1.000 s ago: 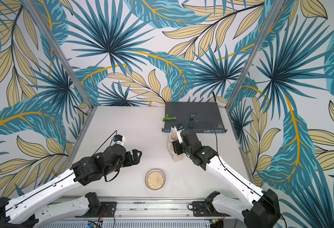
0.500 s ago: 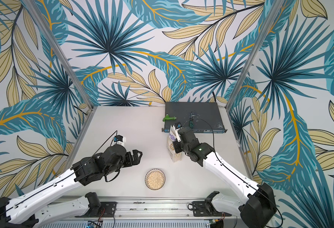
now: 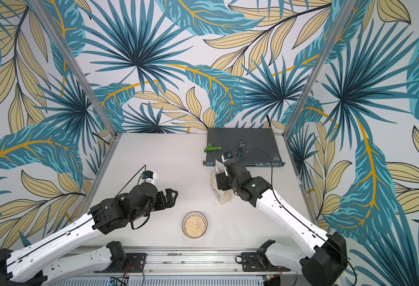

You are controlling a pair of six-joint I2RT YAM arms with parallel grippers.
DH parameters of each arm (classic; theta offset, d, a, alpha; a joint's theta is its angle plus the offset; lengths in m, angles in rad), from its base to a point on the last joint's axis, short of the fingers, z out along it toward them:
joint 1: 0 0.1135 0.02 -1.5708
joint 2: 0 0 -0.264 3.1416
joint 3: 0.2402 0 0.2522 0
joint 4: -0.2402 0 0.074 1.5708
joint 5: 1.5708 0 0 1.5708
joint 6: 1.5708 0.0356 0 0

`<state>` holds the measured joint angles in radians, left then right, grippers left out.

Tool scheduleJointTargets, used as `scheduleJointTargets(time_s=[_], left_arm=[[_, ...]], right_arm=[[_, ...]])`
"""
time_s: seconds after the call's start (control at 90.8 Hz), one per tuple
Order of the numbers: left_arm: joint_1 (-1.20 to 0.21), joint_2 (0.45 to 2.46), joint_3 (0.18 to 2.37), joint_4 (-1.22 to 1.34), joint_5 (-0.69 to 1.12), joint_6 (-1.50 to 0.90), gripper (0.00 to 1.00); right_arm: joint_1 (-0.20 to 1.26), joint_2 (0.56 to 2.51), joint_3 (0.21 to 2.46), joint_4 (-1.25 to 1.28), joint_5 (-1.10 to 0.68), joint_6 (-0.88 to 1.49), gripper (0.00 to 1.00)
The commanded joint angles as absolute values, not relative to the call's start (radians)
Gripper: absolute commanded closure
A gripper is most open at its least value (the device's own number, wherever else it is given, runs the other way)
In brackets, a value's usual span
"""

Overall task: Pour the oats into the breakfast bowl
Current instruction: Close the oats bag at the center of the board.

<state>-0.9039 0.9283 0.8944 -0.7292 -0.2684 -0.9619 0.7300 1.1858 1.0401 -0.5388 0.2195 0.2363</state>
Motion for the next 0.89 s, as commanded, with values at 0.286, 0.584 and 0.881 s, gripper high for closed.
scheduleJointTargets(time_s=[0.286, 0.584, 0.881], left_arm=[[-0.903, 0.911, 0.890, -0.709, -0.261, -0.960, 0.00], [-0.902, 0.913, 0.890, -0.699, -0.263, -0.959, 0.00], [-0.902, 0.915, 0.887, -0.666, -0.263, -0.937, 0.00]], right_arm=[[0.653, 1.241, 1.044, -0.425, 0.109, 0.205, 0.32], [0.640, 1.238, 1.061, -0.430, 0.065, 0.196, 1.00], [0.640, 1.181, 1.052, -0.474, 0.124, 0.230, 0.80]])
